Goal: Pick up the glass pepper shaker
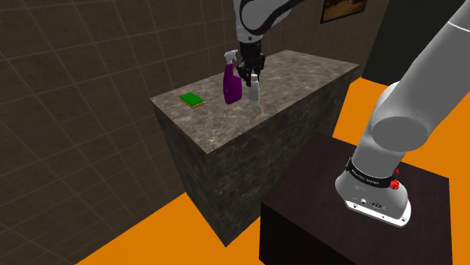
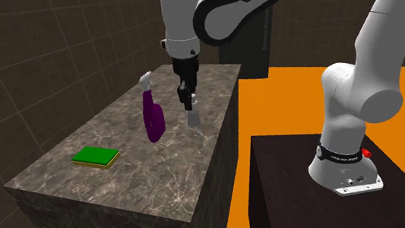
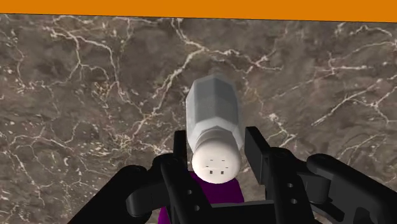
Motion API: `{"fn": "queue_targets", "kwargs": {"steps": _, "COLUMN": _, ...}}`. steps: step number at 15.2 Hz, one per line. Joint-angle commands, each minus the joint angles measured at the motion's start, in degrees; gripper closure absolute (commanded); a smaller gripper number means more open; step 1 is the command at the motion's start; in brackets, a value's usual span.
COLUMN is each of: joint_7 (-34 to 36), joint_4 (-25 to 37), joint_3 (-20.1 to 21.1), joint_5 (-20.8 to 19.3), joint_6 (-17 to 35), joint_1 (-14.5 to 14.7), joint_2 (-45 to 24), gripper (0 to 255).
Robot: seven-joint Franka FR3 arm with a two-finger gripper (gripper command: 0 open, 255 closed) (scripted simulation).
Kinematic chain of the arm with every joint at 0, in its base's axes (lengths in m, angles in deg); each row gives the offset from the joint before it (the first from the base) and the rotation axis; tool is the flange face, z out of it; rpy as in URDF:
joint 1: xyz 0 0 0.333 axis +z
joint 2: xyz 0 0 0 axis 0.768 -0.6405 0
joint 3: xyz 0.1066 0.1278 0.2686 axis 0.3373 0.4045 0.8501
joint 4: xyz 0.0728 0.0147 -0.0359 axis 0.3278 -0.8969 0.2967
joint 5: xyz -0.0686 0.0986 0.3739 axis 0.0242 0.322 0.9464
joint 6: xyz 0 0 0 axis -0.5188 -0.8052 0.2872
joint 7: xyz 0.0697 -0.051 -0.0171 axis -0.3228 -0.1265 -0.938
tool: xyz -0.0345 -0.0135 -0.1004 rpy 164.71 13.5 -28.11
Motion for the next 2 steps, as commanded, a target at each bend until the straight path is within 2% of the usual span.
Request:
{"fn": "queue_targets", "kwargs": {"steps": 1, "joint_7": -0.1, "joint_4": 0.8, "joint_3": 0.0, "joint_5": 0.1, "joint_6": -1.0, "joint_1": 0.0, "joint_2": 0.2, "gripper": 255}}
{"fn": "queue_targets", "kwargs": {"steps": 2, "joint_7": -0.1, "joint_4": 0.8, "joint_3": 0.0, "joint_5": 0.1, "joint_6": -1.0, "joint_1": 0.0, "joint_2": 0.2, "gripper": 255}}
